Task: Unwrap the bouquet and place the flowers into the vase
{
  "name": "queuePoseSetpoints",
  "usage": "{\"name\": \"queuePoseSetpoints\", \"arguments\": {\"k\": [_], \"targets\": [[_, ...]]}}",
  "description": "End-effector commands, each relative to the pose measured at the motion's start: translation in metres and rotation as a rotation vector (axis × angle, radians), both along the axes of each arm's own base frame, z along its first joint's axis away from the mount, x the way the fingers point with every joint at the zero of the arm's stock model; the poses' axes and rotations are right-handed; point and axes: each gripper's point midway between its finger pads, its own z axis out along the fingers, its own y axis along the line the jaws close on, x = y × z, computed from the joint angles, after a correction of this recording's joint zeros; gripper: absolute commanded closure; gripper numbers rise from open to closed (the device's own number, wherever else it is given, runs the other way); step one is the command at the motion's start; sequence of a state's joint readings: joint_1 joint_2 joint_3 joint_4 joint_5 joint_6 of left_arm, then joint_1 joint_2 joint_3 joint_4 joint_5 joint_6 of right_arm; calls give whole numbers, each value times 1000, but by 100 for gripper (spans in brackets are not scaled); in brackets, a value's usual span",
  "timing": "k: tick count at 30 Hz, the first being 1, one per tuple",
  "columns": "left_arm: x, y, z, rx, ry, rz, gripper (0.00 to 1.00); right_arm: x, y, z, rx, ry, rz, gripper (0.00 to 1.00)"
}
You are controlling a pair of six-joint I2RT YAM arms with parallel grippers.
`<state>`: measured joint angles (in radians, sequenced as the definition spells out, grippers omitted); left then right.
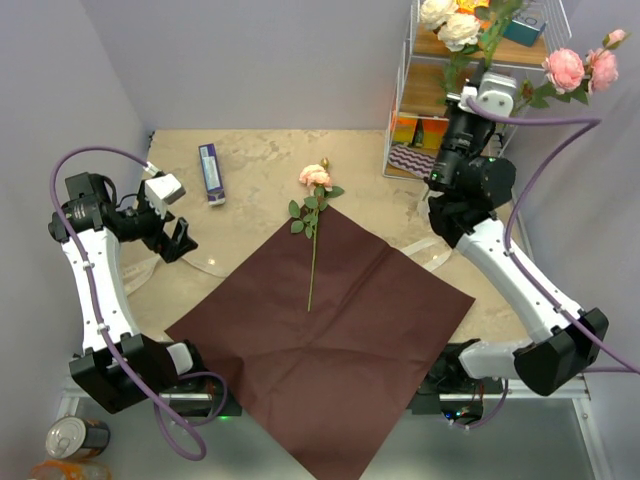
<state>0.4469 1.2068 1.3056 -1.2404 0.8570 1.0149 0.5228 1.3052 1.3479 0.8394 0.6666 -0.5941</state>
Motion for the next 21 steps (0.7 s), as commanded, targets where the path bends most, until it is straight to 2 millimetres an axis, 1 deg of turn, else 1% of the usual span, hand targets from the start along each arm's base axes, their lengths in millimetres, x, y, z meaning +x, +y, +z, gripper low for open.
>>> {"name": "queuePoseSetpoints", "arguments": {"k": [1, 2, 3, 4, 5, 6, 7, 8, 11, 16, 17, 21], "targets": [[5, 0, 15, 1, -56, -16, 0, -46, -49, 32, 129, -212, -165, 100], [5, 0, 14, -2, -53, -16, 1, -50, -58, 36, 147, -247, -194, 100], [5, 0, 14, -4, -55, -17, 1, -51, -63, 38, 143, -258, -219, 100], [5, -1, 13, -6, -51, -18, 1, -48, -64, 38, 141, -268, -234, 100], [5, -1, 11, -9, -47, -18, 0, -53, -74, 41, 154, -313, -264, 100], [4, -1, 11, -10, -47, -20, 0, -52, -76, 41, 140, -318, -293, 100], [4, -2, 11, -3, -55, -33, 0, -46, -75, 42, 128, -324, -305, 100], [0, -6, 12, -21, -47, -52, 1, -45, -80, 42, 128, -339, -326, 100], [-2, -11, 15, -35, -58, -76, 1, -38, -84, 41, 108, -342, -362, 100], [2, -10, 17, -52, -48, -79, 1, -35, -98, 44, 132, -379, -378, 100], [4, -9, 15, -49, -41, -77, 1, -34, -98, 45, 124, -381, -376, 100], [5, -7, 14, -47, -33, -75, 1, -36, -104, 55, 143, -423, -380, 100]]}}
